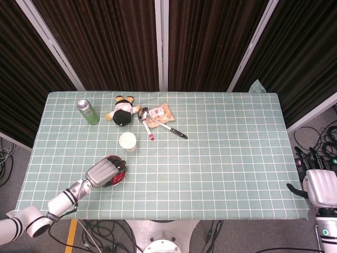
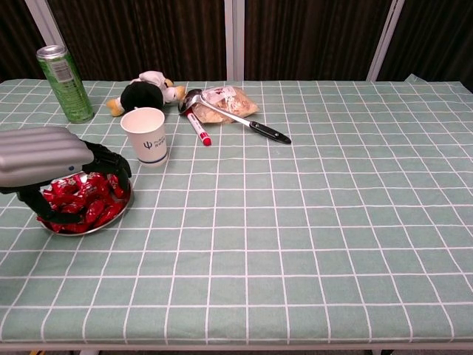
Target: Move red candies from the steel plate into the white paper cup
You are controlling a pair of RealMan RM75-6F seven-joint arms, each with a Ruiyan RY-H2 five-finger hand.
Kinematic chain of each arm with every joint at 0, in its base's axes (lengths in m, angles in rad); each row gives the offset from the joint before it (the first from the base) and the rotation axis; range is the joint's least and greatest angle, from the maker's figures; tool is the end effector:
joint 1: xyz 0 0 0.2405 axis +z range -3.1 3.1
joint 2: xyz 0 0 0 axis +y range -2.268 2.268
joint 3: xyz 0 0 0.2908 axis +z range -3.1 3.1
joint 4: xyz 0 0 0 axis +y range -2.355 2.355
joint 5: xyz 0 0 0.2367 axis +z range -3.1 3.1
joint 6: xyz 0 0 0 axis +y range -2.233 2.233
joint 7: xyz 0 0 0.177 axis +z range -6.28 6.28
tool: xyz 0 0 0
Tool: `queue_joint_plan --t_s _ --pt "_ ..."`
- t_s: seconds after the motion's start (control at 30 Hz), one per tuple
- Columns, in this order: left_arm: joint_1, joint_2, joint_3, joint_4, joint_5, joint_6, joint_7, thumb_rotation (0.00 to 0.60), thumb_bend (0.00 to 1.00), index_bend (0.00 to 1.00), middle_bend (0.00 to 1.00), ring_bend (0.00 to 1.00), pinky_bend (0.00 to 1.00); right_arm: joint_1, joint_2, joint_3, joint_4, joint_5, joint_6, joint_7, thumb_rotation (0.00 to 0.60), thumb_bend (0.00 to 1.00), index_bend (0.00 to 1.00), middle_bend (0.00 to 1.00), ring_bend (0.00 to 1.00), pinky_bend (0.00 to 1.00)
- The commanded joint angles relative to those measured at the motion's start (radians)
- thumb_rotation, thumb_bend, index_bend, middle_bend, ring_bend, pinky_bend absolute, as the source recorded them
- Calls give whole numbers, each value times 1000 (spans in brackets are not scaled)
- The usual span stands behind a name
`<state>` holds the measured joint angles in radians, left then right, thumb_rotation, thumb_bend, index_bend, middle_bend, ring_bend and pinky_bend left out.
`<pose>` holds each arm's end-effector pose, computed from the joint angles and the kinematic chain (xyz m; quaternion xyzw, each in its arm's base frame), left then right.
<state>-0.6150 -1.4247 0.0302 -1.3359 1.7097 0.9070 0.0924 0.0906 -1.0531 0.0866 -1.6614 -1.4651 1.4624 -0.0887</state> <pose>-0.2521 0.3345 -0.0493 -0.8711 -0.2426 -0.2801 0.3221 -0.3483 -0.2290 0.1732 0.6017 -0.3579 0.3605 0.6163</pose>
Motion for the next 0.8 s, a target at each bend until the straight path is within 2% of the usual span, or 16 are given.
queue_joint_plan --t_s 0.03,0.27,0.53,0.8 --pt "-3 -6 4 4 -25 -16 14 600 261 341 294 248 390 -1 0 -1 1 1 0 3 600 25 47 217 41 153" --pt "-3 -24 7 19 -79 -31 16 600 261 356 294 248 405 -2 3 -4 2 1 -3 11 600 25 47 221 40 153" --pt "-7 -55 13 45 -102 -25 -1 600 264 414 328 252 465 -6 7 -6 1 3 -2 17 600 24 47 225 41 153" --pt "-8 -102 23 125 -81 25 -63 600 347 498 429 363 627 -6 10 -8 2 11 -11 24 600 23 50 229 41 153"
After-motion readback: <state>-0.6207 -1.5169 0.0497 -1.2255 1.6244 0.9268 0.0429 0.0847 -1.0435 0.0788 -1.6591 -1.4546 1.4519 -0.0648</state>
